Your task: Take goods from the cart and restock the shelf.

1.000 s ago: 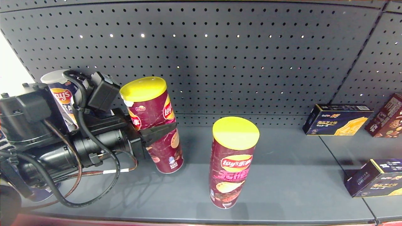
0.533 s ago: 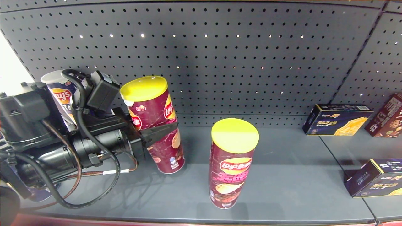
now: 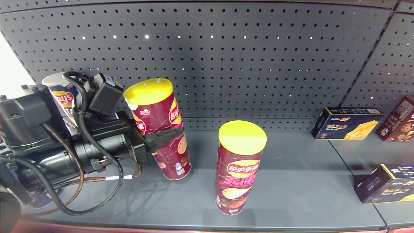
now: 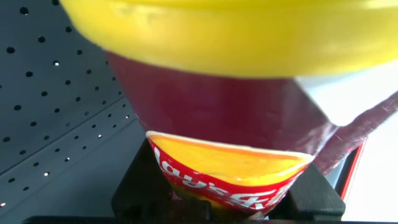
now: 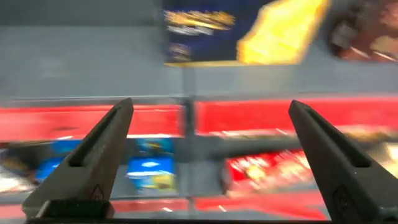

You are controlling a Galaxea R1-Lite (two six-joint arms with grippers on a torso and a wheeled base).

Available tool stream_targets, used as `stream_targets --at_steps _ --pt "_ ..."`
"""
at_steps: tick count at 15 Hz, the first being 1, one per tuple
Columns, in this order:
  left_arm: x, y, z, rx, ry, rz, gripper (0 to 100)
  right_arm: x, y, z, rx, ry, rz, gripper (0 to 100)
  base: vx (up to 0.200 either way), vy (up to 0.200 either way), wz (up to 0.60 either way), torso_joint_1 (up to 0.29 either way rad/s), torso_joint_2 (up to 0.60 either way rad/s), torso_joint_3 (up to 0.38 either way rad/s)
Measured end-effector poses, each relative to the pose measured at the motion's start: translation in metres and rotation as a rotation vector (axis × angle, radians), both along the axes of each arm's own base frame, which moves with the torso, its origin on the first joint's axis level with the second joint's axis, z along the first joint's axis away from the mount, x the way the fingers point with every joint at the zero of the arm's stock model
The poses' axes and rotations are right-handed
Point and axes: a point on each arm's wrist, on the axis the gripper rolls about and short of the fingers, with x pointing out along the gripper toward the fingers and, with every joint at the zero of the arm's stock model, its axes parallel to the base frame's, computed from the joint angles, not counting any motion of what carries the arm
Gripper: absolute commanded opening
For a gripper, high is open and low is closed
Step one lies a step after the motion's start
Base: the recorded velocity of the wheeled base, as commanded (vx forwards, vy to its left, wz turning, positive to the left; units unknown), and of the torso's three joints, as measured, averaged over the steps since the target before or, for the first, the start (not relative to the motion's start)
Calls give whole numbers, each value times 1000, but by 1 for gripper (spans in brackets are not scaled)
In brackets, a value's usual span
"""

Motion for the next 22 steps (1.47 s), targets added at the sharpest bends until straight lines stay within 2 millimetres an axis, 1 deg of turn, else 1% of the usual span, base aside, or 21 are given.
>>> stream_targets --at_steps 2,3,4,5,6,8,10,11,12,14,15,22 --pt "0 0 1 -1 -2 -6 0 -2 4 -1 0 -23 167 100 0 0 0 0 0 0" --pt "0 0 1 -1 -3 -7 0 -2 4 -1 4 -30 183 100 0 0 0 0 0 0" --pt "0 0 1 -2 -4 -7 0 -2 3 -1 11 -33 115 100 0 0 0 0 0 0" --pt "0 0 1 -2 -4 -7 0 -2 0 -1 18 -37 2 100 0 0 0 0 0 0" --pt "0 0 2 -2 -5 -6 0 -2 -1 -1 23 -40 -56 100 0 0 0 0 0 0" --pt "1 0 2 -2 -9 -6 0 -2 -1 -1 28 -43 -62 100 0 0 0 0 0 0" --pt "1 0 7 -17 -44 -6 0 -2 -2 -1 22 -49 -129 100 0 0 0 0 0 0" --pt "2 0 9 -25 -61 -6 0 -2 -4 -1 16 -57 -209 100 0 0 0 0 0 0" --pt "3 -1 9 -27 -66 -6 0 -2 -5 -1 14 -63 -231 100 0 0 0 0 0 0" --pt "4 -2 7 -25 -59 -9 0 -1 -1 -4 4 -52 -66 100 0 0 0 0 0 0" --pt "4 -2 6 -24 -56 -10 0 0 0 -7 -7 -26 -30 100 0 0 0 0 0 0" --pt "8 -2 13 -31 -65 1 0 0 0 -8 -3 -23 -25 100 0 0 0 0 0 0"
